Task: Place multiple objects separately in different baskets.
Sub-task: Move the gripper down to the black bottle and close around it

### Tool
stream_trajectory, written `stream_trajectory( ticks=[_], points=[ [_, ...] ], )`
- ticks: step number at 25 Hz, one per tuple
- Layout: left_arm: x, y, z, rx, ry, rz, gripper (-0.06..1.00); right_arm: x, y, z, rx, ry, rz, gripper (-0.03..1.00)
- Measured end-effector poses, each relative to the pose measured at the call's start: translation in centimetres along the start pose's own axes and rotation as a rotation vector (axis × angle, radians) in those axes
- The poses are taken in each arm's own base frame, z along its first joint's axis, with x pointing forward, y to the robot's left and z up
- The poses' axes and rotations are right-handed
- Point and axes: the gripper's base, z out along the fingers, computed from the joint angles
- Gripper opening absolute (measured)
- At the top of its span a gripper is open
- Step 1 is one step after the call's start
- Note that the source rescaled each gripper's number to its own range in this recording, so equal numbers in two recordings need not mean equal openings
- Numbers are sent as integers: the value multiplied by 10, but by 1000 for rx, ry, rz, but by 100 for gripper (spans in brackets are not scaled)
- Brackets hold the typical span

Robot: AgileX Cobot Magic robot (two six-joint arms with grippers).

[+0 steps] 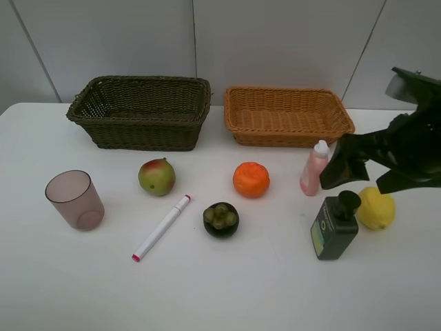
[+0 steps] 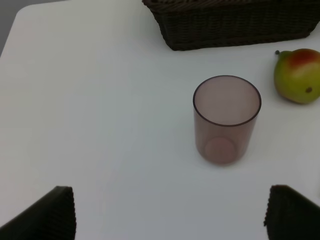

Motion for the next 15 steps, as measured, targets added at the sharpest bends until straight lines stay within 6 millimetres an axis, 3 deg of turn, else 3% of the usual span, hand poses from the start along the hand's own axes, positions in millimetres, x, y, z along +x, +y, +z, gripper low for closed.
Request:
stream_trajectory(
  ticks=[15],
  points=[
    [0,0,0,0,0,0,100,-10,-10,56,34,151,47,98]
  ],
)
